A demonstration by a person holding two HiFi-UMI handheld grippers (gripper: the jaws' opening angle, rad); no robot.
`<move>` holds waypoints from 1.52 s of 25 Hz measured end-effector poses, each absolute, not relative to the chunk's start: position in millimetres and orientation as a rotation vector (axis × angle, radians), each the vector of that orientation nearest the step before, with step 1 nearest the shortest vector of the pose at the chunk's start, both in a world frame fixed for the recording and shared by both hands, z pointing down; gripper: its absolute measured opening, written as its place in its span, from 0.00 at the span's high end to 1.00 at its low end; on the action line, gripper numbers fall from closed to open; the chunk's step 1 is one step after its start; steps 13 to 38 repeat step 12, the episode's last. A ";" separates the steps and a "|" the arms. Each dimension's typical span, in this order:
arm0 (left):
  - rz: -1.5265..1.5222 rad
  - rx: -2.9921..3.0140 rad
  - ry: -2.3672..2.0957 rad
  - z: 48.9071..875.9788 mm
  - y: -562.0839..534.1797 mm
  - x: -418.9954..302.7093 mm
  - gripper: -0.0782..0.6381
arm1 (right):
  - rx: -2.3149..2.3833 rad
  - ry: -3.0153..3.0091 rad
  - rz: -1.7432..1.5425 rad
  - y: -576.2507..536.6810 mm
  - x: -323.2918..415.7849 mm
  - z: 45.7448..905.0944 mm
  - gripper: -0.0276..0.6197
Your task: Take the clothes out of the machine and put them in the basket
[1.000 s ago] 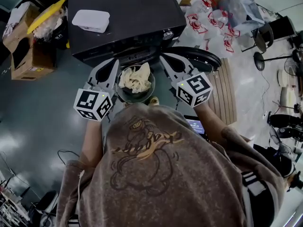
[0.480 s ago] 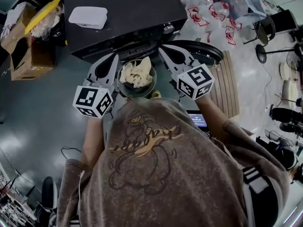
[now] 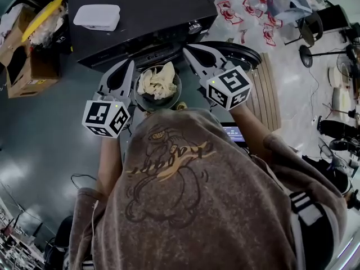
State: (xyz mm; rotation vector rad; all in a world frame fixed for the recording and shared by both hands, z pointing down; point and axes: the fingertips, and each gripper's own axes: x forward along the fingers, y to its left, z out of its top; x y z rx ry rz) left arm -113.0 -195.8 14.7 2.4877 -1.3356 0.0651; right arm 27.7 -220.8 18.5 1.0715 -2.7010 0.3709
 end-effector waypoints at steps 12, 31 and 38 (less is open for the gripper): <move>0.081 2.492 -1.335 18.3 -200.1 -110.3 0.88 | 1.049 -2.708 0.368 -229.3 21.7 19.5 0.96; 0.081 2.492 -1.335 18.3 -200.1 -110.3 0.88 | 1.049 -2.708 0.368 -229.3 21.7 19.5 0.96; 0.081 2.492 -1.335 18.3 -200.1 -110.3 0.88 | 1.049 -2.708 0.368 -229.3 21.7 19.5 0.96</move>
